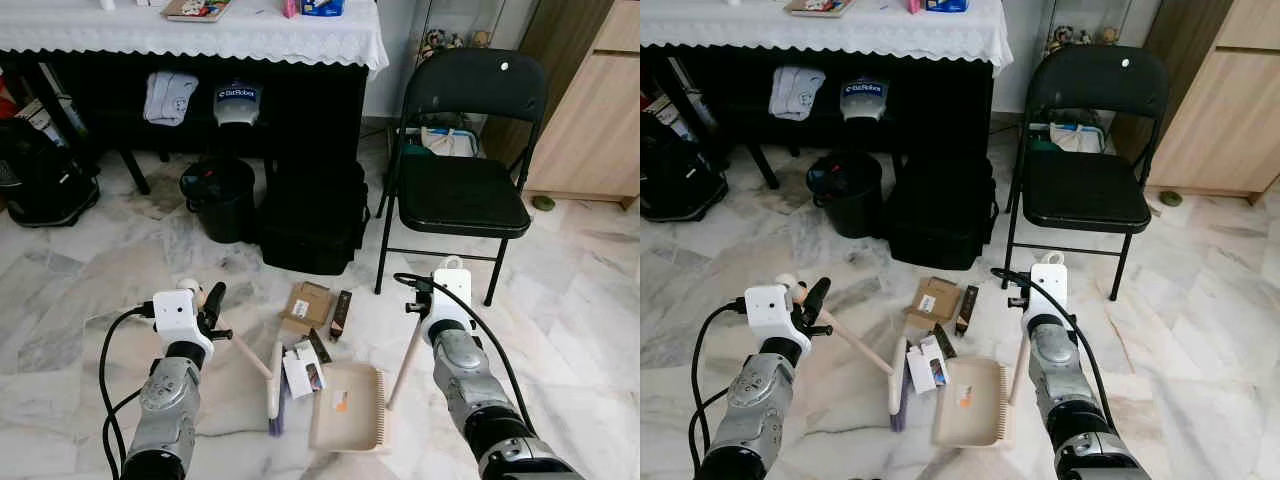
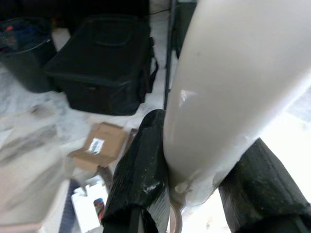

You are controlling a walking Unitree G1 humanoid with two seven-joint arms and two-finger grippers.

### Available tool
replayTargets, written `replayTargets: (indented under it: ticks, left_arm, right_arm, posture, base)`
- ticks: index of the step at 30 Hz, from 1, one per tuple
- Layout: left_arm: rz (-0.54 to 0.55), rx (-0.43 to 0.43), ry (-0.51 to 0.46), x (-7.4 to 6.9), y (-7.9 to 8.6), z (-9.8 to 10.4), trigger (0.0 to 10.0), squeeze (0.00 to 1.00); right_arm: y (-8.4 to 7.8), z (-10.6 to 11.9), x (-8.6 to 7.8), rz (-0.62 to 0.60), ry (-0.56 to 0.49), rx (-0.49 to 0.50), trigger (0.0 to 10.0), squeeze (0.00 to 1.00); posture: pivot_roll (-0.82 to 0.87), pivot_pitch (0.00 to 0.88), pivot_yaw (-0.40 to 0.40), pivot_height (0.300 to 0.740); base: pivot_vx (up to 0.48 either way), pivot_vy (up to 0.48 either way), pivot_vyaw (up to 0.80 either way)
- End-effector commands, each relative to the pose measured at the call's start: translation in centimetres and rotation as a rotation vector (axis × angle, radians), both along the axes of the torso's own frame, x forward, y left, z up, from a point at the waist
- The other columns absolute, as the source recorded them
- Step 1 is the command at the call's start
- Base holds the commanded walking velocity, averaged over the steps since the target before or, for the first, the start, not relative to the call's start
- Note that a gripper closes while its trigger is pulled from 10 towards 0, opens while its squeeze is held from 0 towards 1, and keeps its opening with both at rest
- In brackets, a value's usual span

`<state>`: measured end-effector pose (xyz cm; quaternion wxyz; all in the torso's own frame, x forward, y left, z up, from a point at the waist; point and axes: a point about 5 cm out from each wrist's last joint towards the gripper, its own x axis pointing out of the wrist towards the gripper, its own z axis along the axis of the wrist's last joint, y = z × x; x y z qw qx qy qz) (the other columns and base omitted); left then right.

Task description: Sweep floor

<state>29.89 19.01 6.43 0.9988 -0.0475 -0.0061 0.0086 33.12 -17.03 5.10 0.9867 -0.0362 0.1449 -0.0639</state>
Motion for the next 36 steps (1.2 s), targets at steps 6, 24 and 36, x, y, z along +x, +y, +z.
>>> replayTargets:
  ticks: [6, 24, 36]
  left_arm:
    - [0.023, -0.025, -0.023, -0.1, 0.3, 0.3, 10.0, 0.0]
    - [-0.14, -0.09, 0.025, 0.1, -0.6, 0.3, 10.0, 0.0]
    - [-0.206, -0.098, 0.057, 0.1, 0.1, 0.5, 10.0, 0.0]
  right_arm:
    - [-1.3, 0.9, 0.1, -0.056, -0.063, -0.044, 10.0, 0.0]
    - [-1.3, 0.6, -0.1, -0.036, -0.08, -0.077, 10.0, 0.0]
    - [-1.1, -0.3, -0.5, -0.021, -0.039, -0.082, 10.0, 0.0]
  posture:
    - [0.02, 0.098, -0.01, 0.74]
    - [0.03, 0.091, -0.011, 0.74]
    - [0.05, 0.094, -0.012, 0.74]
  base:
    - [0.0, 0.0, 0.0]
    - [0.0, 0.0, 0.0]
    - [0.0, 0.0, 0.0]
